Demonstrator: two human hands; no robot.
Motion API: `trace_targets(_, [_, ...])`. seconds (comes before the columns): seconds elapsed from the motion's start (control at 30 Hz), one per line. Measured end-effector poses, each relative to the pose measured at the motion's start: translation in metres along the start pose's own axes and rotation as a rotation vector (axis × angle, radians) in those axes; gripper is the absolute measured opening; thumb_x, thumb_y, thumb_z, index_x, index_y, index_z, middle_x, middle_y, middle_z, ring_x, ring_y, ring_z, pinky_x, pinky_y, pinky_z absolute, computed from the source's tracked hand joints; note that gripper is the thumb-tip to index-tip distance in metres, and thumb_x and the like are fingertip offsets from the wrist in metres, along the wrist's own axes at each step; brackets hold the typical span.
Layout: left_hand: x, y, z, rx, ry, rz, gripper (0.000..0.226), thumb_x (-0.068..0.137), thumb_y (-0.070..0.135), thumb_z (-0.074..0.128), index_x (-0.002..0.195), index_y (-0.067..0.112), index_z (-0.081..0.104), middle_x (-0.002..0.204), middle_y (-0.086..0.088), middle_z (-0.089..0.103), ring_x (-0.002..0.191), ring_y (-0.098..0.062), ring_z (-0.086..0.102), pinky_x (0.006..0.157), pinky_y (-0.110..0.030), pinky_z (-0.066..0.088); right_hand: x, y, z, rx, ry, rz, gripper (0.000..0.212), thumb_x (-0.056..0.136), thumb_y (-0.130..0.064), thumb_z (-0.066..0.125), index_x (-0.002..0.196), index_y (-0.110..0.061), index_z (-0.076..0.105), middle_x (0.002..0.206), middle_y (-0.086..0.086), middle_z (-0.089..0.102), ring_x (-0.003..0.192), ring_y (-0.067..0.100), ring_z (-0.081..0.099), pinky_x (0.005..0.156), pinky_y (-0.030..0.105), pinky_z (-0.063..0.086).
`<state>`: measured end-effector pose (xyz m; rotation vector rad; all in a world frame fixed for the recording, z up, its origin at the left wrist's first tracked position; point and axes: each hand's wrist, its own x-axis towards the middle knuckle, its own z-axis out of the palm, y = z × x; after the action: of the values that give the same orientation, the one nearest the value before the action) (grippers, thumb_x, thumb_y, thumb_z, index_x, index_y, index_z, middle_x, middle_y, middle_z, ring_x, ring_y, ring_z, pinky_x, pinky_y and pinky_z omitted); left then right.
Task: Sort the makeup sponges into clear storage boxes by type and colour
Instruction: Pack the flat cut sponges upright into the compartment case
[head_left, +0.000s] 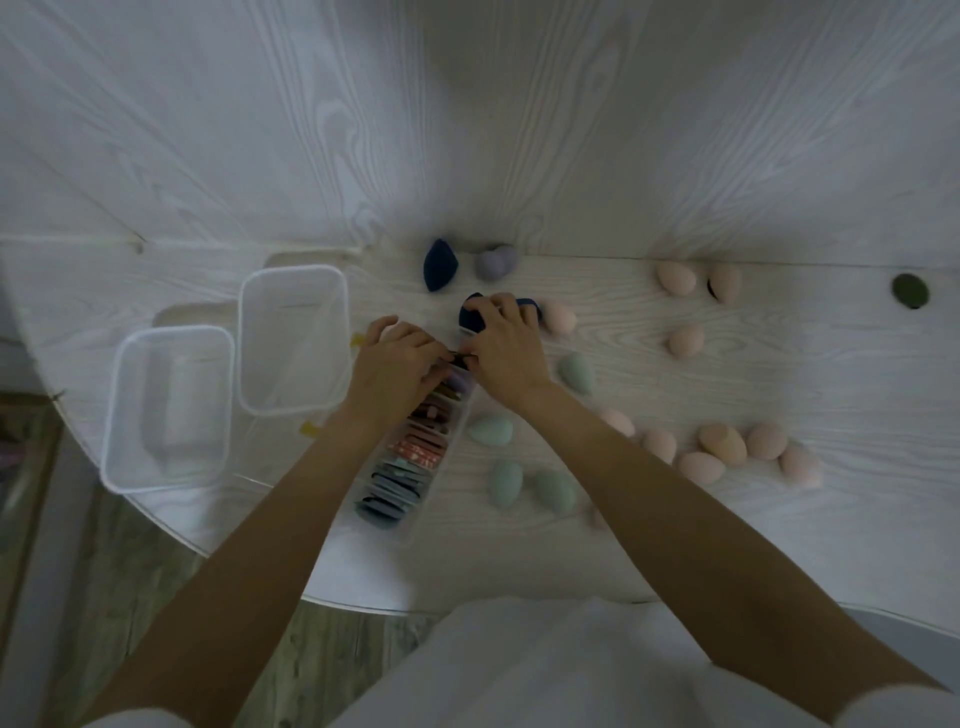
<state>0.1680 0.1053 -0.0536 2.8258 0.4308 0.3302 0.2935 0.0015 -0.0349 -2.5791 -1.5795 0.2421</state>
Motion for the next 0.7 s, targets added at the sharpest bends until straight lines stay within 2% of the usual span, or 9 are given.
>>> trace_targets(0.1, [0.0,0.0,-0.001,-0.007,-0.025,-0.009,0.027,0.08,0.033,0.051,0.084,0.016,0.071,0.083,-0.001,0.07,0.084,-0.025,0.063,0.095,-0.038,0.032,0.002,0.003,0.002,-0.028,-0.022,-0.02,0.009,0.074,-0.022,0.07,0.068,-0.022,0.076,0.118,0.002,0.061,0.1,0.03,0.05,0.075,0.034,0.019])
trace_targets(0.23, [0.0,0.007,-0.003,-0.02,-0.087,-0.04,0.032,0.079,0.032,0.043,0.088,0.013,0.067,0.086,-0.002,0.071,0.09,-0.024,0.064,0.099,-0.041,0.031,-0.005,0.01,-0.004,0.177,-0.035,-0.023,0.02,0.088,-0.026,0.056,0.091,-0.02,0.075,0.137,0.0,0.046,0.122,0.025,0.035,0.088,0.034,0.02])
trace_targets(0.33, [0.002,0.012,-0.009,-0.001,-0.093,-0.05,0.036,0.078,0.031,0.04,0.095,0.012,0.065,0.09,-0.005,0.07,0.091,-0.026,0.063,0.094,-0.043,0.04,-0.018,0.02,-0.011,0.315,0.015,-0.013,0.018,0.089,-0.021,0.057,0.098,-0.018,0.073,0.133,0.002,0.051,0.123,0.024,0.038,0.095,0.036,0.026])
trace_targets(0.43, [0.006,0.024,-0.015,0.018,-0.071,-0.036,0.035,0.077,0.03,0.041,0.093,0.011,0.065,0.087,-0.007,0.069,0.086,-0.029,0.062,0.084,-0.039,0.045,-0.034,0.04,-0.018,0.449,0.08,0.017,0.017,0.09,-0.017,0.057,0.1,-0.016,0.071,0.125,0.005,0.057,0.118,0.025,0.044,0.097,0.037,0.03])
trace_targets(0.5, [0.011,0.038,-0.018,0.029,-0.038,-0.004,0.032,0.08,0.03,0.043,0.092,0.011,0.066,0.087,-0.006,0.068,0.085,-0.028,0.062,0.079,-0.036,0.046,-0.049,0.058,-0.027,0.467,0.11,0.009,0.018,0.091,-0.016,0.056,0.103,-0.015,0.07,0.12,0.007,0.061,0.111,0.026,0.049,0.093,0.034,0.032])
trace_targets(0.6, [0.024,0.075,-0.016,-0.03,0.081,0.087,0.024,0.086,0.026,0.051,0.095,0.013,0.068,0.087,-0.002,0.07,0.083,-0.023,0.063,0.075,-0.033,0.047,-0.083,0.093,-0.044,0.434,0.156,-0.011,0.019,0.091,-0.015,0.055,0.104,-0.013,0.068,0.102,0.008,0.068,0.091,0.026,0.06,0.08,0.035,0.041])
trace_targets(0.7, [0.049,0.139,-0.002,-0.165,0.202,0.182,0.018,0.088,0.021,0.056,0.097,0.012,0.069,0.09,0.001,0.071,0.082,-0.019,0.064,0.071,-0.032,0.051,-0.132,0.147,-0.059,0.309,0.284,0.024,0.019,0.086,-0.016,0.054,0.096,-0.014,0.07,0.083,0.004,0.07,0.073,0.024,0.065,0.065,0.034,0.049])
